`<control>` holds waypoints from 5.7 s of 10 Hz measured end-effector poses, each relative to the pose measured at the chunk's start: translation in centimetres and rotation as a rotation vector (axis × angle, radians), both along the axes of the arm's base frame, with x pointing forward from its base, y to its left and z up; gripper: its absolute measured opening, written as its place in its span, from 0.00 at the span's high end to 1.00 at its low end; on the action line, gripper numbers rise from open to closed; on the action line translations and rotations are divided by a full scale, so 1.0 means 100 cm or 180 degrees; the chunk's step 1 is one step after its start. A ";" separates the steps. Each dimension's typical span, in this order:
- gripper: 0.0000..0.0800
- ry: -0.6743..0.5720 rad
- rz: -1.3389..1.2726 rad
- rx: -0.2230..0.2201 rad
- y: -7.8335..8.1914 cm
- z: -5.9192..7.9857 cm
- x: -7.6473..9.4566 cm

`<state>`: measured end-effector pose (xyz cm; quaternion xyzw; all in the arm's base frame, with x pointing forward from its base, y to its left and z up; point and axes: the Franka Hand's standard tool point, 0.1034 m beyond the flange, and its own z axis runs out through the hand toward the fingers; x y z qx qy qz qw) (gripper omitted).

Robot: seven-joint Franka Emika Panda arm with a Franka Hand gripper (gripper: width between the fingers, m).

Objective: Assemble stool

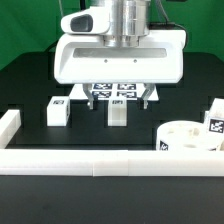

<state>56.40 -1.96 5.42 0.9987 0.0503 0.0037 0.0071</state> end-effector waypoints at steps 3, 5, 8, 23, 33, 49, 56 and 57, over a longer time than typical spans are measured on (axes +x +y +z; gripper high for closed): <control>0.19 0.0512 -0.0283 0.0012 -0.010 -0.006 -0.005; 0.19 0.1007 -0.0510 -0.0087 -0.016 -0.007 -0.012; 0.19 0.1736 -0.0553 -0.0070 -0.018 -0.009 -0.028; 0.19 0.3267 -0.0589 -0.0055 -0.001 -0.047 -0.067; 0.58 0.3195 -0.0515 -0.0011 0.011 0.001 -0.048; 0.58 0.0639 -0.0504 0.0117 0.037 0.037 0.017; 0.58 -0.0699 -0.0346 0.0092 0.048 0.054 0.055; 0.58 -0.0720 -0.0290 0.0097 0.051 0.057 0.065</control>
Offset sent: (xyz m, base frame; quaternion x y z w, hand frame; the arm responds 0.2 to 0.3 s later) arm -0.0119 -0.0446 -0.0048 -0.0585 -0.2687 0.0719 0.9588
